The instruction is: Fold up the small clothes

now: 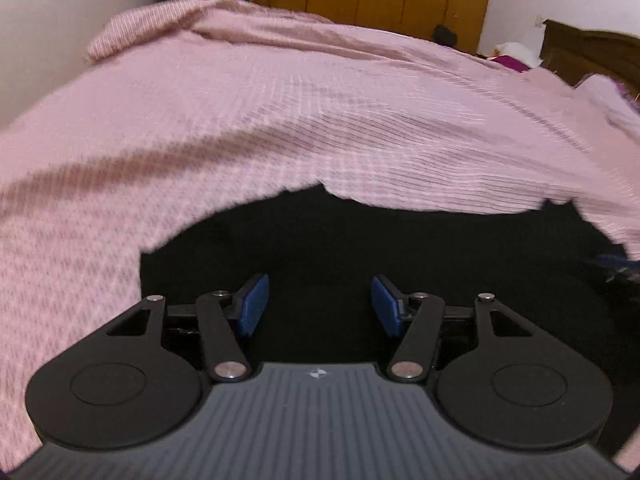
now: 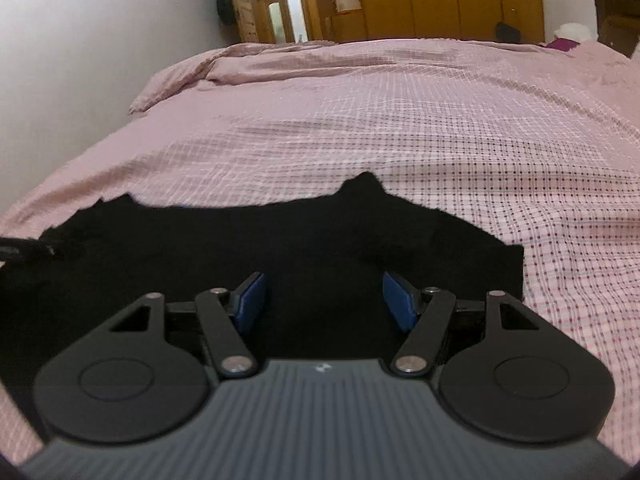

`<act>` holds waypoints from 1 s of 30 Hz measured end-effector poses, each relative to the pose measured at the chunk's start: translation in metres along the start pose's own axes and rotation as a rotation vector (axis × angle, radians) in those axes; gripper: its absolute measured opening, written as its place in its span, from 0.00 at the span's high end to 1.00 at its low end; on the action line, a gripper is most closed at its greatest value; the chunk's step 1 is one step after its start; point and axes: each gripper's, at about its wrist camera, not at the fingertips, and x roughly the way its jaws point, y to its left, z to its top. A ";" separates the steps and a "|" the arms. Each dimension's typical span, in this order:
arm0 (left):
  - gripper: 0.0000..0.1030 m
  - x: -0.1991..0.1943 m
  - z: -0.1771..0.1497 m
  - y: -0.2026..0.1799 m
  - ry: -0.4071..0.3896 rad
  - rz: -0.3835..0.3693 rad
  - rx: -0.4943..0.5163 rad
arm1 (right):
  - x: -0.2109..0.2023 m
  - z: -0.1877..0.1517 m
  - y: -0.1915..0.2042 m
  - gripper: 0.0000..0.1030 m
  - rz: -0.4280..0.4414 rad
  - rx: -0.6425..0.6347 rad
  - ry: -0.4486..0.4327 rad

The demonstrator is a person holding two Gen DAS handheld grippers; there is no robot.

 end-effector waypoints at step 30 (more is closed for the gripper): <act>0.21 -0.102 -0.024 0.021 0.044 0.124 -0.103 | -0.098 -0.031 -0.037 0.33 -0.092 0.273 -0.165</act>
